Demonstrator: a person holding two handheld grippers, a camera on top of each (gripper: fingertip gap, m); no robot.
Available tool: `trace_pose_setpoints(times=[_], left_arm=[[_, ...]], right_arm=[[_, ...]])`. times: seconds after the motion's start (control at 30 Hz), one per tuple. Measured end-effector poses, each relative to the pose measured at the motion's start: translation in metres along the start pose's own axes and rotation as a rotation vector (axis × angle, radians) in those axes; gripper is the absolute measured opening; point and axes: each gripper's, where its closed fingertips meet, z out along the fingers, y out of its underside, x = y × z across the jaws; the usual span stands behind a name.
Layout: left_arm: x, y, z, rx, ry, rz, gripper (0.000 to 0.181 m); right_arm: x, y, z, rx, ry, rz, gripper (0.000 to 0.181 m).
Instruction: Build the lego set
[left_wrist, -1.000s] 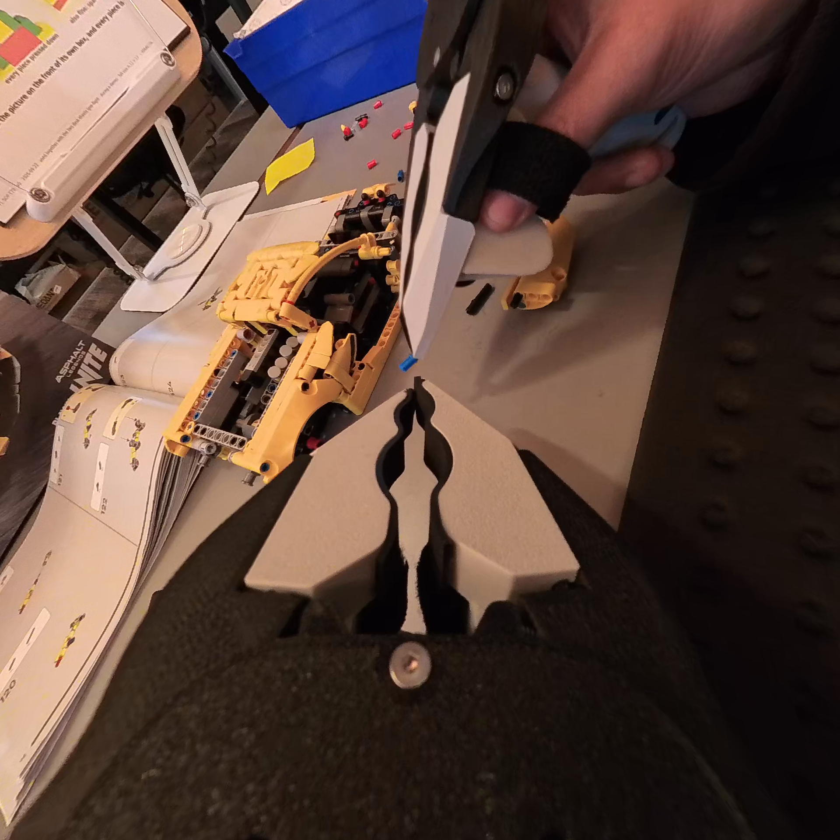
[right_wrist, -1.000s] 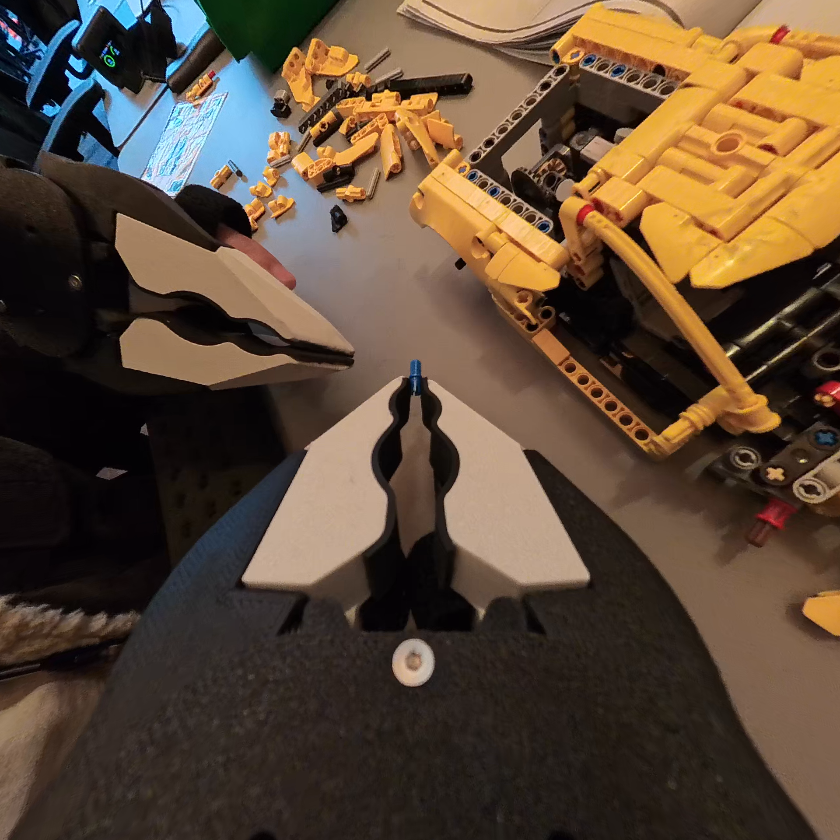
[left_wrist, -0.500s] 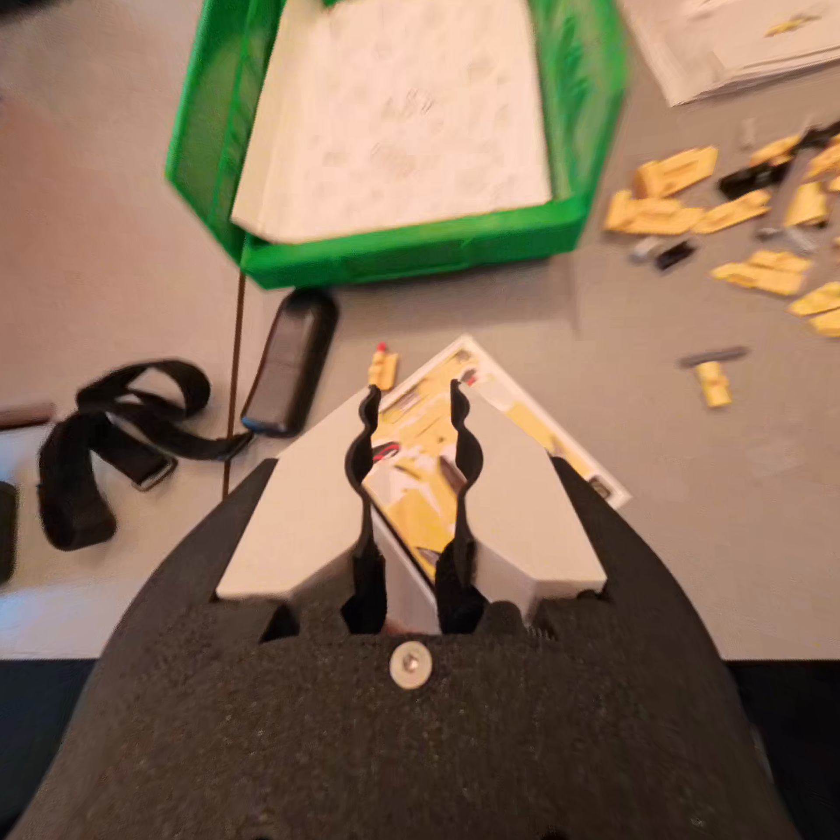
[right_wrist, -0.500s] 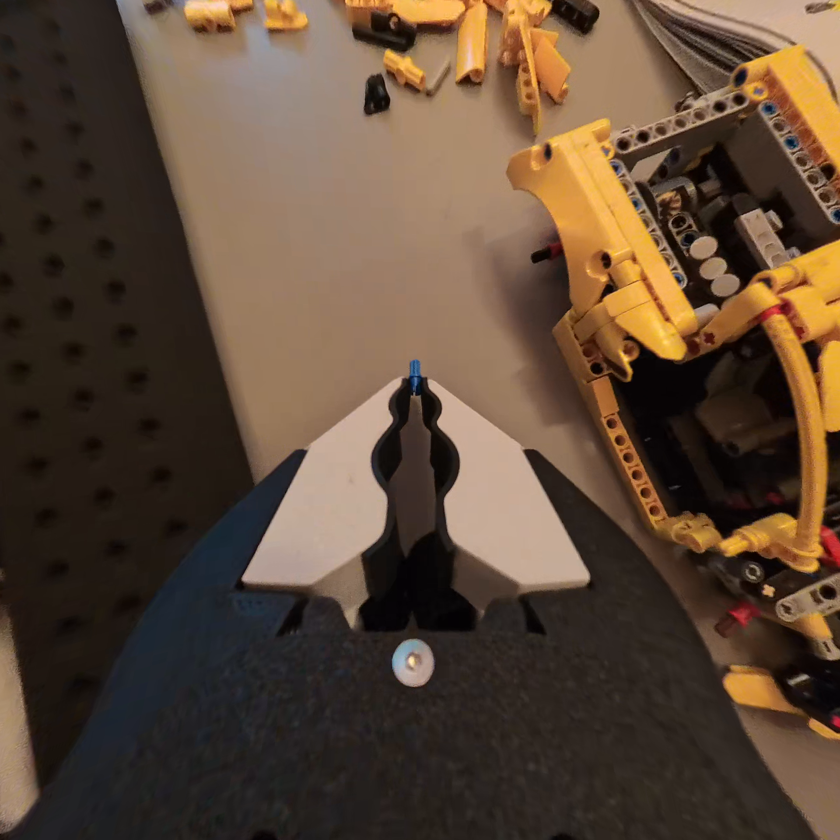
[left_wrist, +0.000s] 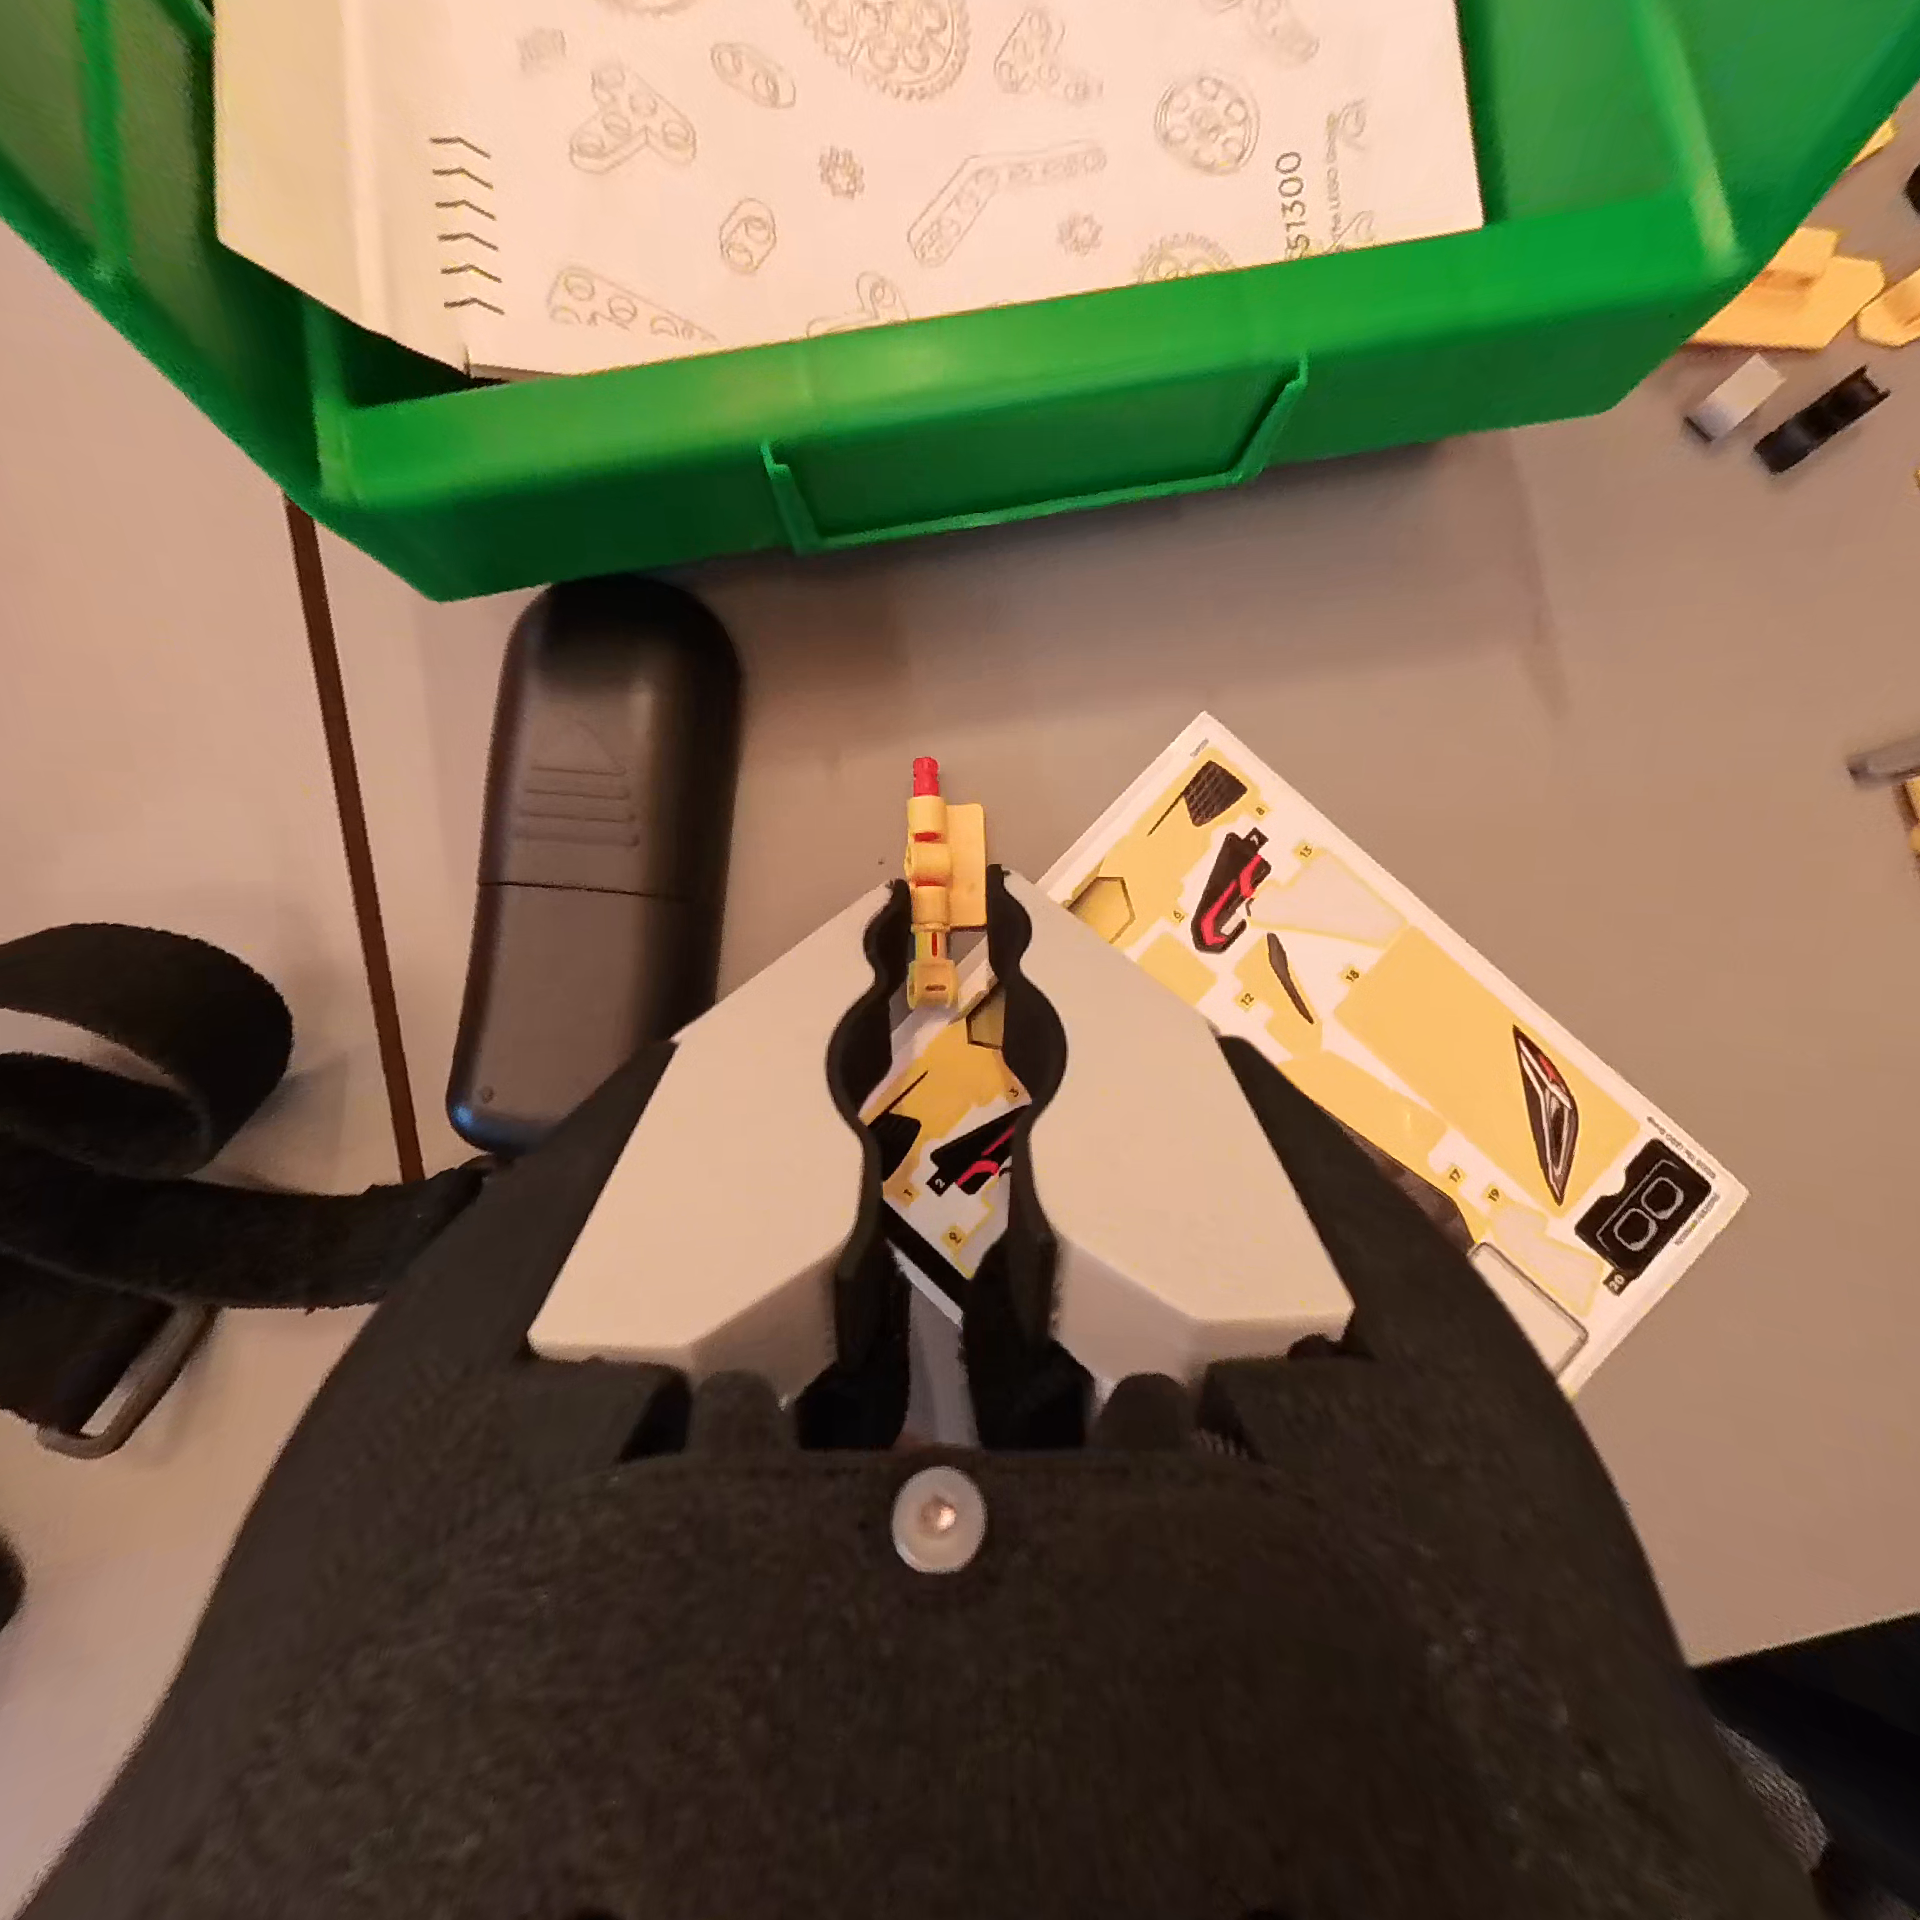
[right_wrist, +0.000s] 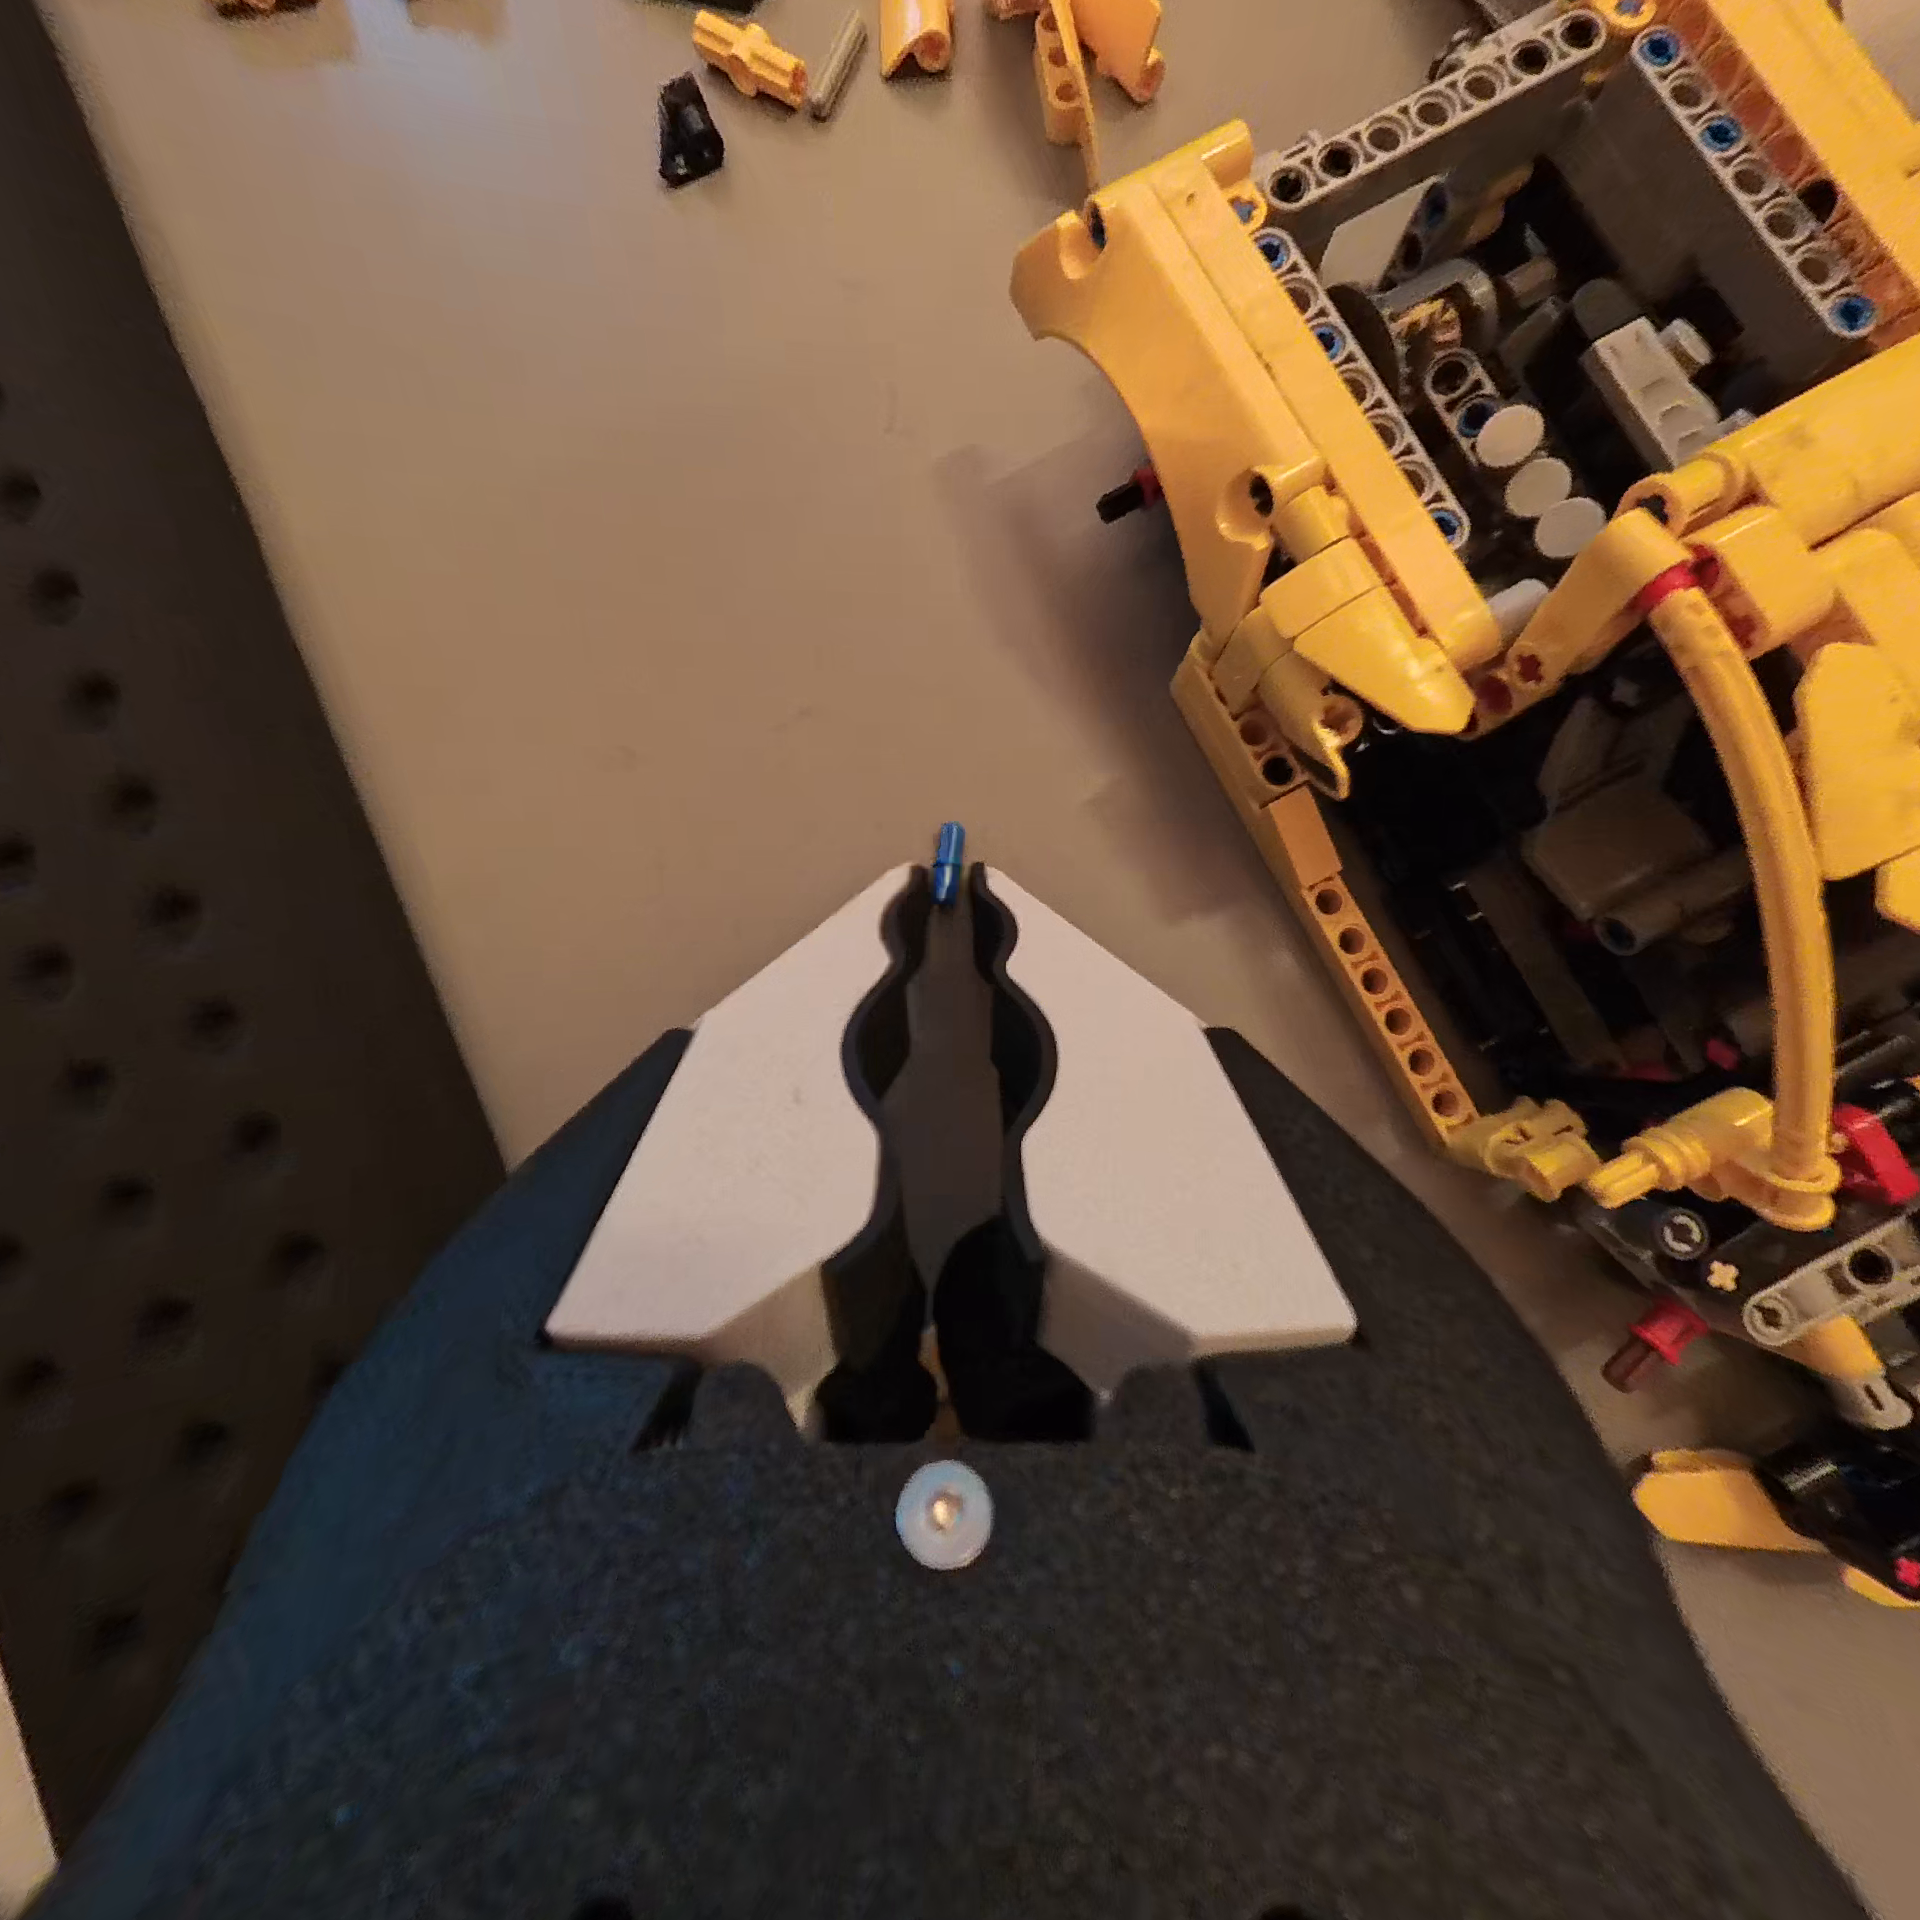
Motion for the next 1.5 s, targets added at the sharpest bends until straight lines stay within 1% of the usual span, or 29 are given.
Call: trace_pose_setpoints(times=[0.03,0.1,0.17,0.2,0.27,0.33,0.37,0.4,0.43,0.5,0.57,0.6,0.67,0.73,0.8,0.87,0.93,1.03,1.13,1.2,1.23,1.27,1.3,1.33,1.37,1.4,1.43,1.47,1.5], left_arm=[[0.000,0.000,-0.001,-0.007,-0.014,-0.002,0.014],[0.008,-0.009,-0.007,0.035,-0.018,-0.011,0.014],[0.035,-0.033,-0.021,0.141,0.022,-0.060,0.014],[0.058,-0.052,-0.032,0.229,0.067,-0.088,0.014],[0.118,-0.095,-0.059,0.437,0.195,-0.168,0.014],[0.189,-0.133,-0.083,0.610,0.384,-0.266,0.014],[0.225,-0.147,-0.090,0.664,0.479,-0.312,0.014],[0.260,-0.156,-0.090,0.685,0.561,-0.352,0.014],[0.293,-0.161,-0.085,0.676,0.628,-0.380,0.014],[0.352,-0.164,-0.068,0.627,0.706,-0.412,0.014],[0.401,-0.163,-0.052,0.573,0.762,-0.407,0.014],[0.416,-0.161,-0.043,0.548,0.759,-0.396,0.014],[0.435,-0.161,-0.033,0.515,0.768,-0.396,0.014],[0.449,-0.161,-0.033,0.505,0.797,-0.394,0.014],[0.454,-0.160,-0.031,0.513,0.743,-0.330,0.013],[0.455,-0.158,-0.030,0.536,0.659,-0.237,0.013],[0.455,-0.158,-0.031,0.582,0.562,-0.107,0.013],[0.458,-0.158,-0.037,0.668,0.442,0.078,0.014],[0.466,-0.156,-0.040,0.715,0.351,0.217,0.013],[0.473,-0.156,-0.041,0.731,0.298,0.285,0.014],[0.477,-0.155,-0.041,0.733,0.287,0.320,0.013],[0.481,-0.154,-0.040,0.730,0.277,0.345,0.013],[0.482,-0.153,-0.039,0.732,0.257,0.357,0.013],[0.482,-0.152,-0.039,0.734,0.237,0.369,0.008],[0.484,-0.150,-0.037,0.729,0.232,0.396,0.008],[0.487,-0.147,-0.035,0.716,0.237,0.446,0.009],[0.488,-0.143,-0.033,0.706,0.241,0.516,0.019],[0.485,-0.141,-0.032,0.697,0.224,0.583,0.035],[0.479,-0.139,-0.029,0.677,0.195,0.656,0.045]], right_arm=[[0.000,-0.001,-0.001,0.002,-0.006,0.007,0.014],[0.002,-0.006,-0.005,0.024,0.003,0.004,0.020],[0.004,-0.017,-0.013,0.082,0.023,-0.025,0.025],[0.005,-0.024,-0.017,0.119,0.038,-0.050,0.028],[0.004,-0.038,-0.022,0.198,0.067,-0.105,0.031],[-0.003,-0.053,-0.025,0.285,0.073,-0.181,0.040],[-0.010,-0.062,-0.027,0.342,0.072,-0.219,0.048],[-0.016,-0.069,-0.030,0.393,0.073,-0.242,0.053],[-0.023,-0.076,-0.033,0.435,0.072,-0.257,0.055],[-0.036,-0.088,-0.041,0.517,0.069,-0.280,0.060],[-0.045,-0.096,-0.051,0.585,0.060,-0.285,0.059],[-0.051,-0.098,-0.054,0.608,0.032,-0.279,0.057],[-0.058,-0.099,-0.060,0.638,-0.032,-0.247,0.058],[-0.058,-0.098,-0.066,0.659,-0.062,-0.233,0.056],[-0.055,-0.097,-0.073,0.681,-0.051,-0.245,0.048],[-0.057,-0.096,-0.079,0.696,-0.086,-0.241,0.037],[-0.055,-0.095,-0.082,0.713,-0.160,-0.154,0.028],[-0.042,-0.098,-0.087,0.746,-0.306,0.089,0.022],[-0.037,-0.100,-0.085,0.735,-0.517,0.354,0.021],[-0.042,-0.100,-0.085,0.719,-0.666,0.465,0.019],[-0.042,-0.099,-0.083,0.708,-0.698,0.506,0.019],[-0.043,-0.097,-0.081,0.691,-0.713,0.523,0.014],[-0.043,-0.094,-0.079,0.673,-0.713,0.527,0.002],[-0.041,-0.093,-0.078,0.670,-0.703,0.534,0.001],[-0.041,-0.091,-0.077,0.652,-0.710,0.543,0.001],[-0.040,-0.088,-0.075,0.624,-0.712,0.560,0.000],[-0.036,-0.083,-0.071,0.589,-0.691,0.575,0.000],[-0.033,-0.079,-0.067,0.559,-0.675,0.568,0.000],[-0.033,-0.075,-0.066,0.526,-0.679,0.566,0.000]])
